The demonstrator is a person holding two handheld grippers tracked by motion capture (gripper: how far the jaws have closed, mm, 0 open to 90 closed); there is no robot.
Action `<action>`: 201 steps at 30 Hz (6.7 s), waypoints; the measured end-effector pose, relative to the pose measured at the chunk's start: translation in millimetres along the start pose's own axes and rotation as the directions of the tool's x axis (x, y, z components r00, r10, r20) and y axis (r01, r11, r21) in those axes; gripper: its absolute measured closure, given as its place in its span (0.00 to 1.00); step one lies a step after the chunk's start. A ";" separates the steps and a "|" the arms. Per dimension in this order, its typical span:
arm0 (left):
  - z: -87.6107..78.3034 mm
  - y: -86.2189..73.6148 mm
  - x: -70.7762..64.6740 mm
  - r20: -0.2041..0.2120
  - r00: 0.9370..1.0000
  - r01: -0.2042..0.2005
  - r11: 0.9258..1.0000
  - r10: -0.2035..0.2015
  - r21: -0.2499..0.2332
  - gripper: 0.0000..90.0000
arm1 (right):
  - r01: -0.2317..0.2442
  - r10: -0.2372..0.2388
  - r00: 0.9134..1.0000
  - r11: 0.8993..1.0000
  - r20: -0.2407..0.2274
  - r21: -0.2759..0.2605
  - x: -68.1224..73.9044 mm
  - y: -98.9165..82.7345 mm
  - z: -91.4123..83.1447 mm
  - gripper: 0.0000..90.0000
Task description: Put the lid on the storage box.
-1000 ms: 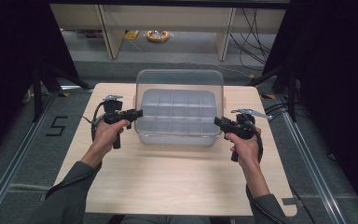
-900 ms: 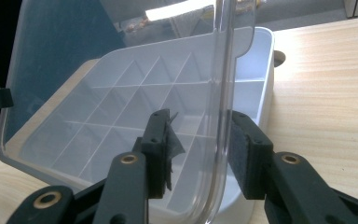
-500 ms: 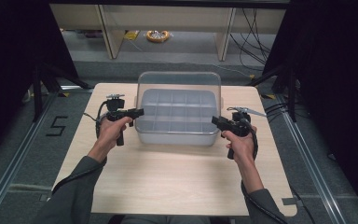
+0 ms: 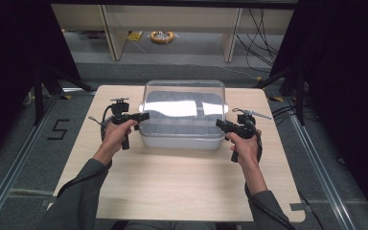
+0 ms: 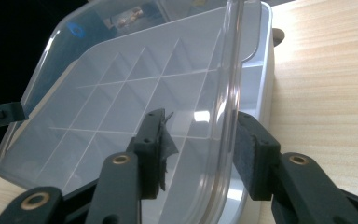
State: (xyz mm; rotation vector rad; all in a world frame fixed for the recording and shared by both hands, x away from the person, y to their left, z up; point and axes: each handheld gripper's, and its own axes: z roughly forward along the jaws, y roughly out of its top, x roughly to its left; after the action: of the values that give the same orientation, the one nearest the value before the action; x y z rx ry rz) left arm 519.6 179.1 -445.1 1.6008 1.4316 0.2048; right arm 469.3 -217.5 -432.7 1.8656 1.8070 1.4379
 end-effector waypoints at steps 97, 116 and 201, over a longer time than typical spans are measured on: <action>8.3 6.7 11.2 -0.021 0.997 0.075 0.997 -0.075 0.013 0.51 | -0.049 0.050 0.996 0.999 0.073 -0.011 -30.8 22.0 41.5 0.68; 13.3 10.1 -9.3 -0.107 0.994 -0.029 0.999 0.032 0.033 0.60 | 0.023 -0.016 0.995 0.997 0.101 -0.069 -36.9 26.7 41.1 0.70; 12.7 15.2 6.4 -0.074 0.996 0.039 0.994 -0.046 -0.098 0.51 | 0.036 -0.021 0.991 0.993 0.129 -0.114 -35.8 25.7 51.6 0.57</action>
State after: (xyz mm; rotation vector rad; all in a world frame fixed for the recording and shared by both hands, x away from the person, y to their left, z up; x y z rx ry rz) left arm 540.4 179.9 -443.9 1.4963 1.4900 0.3085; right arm 530.5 -229.4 -459.6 1.8224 1.6490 1.3504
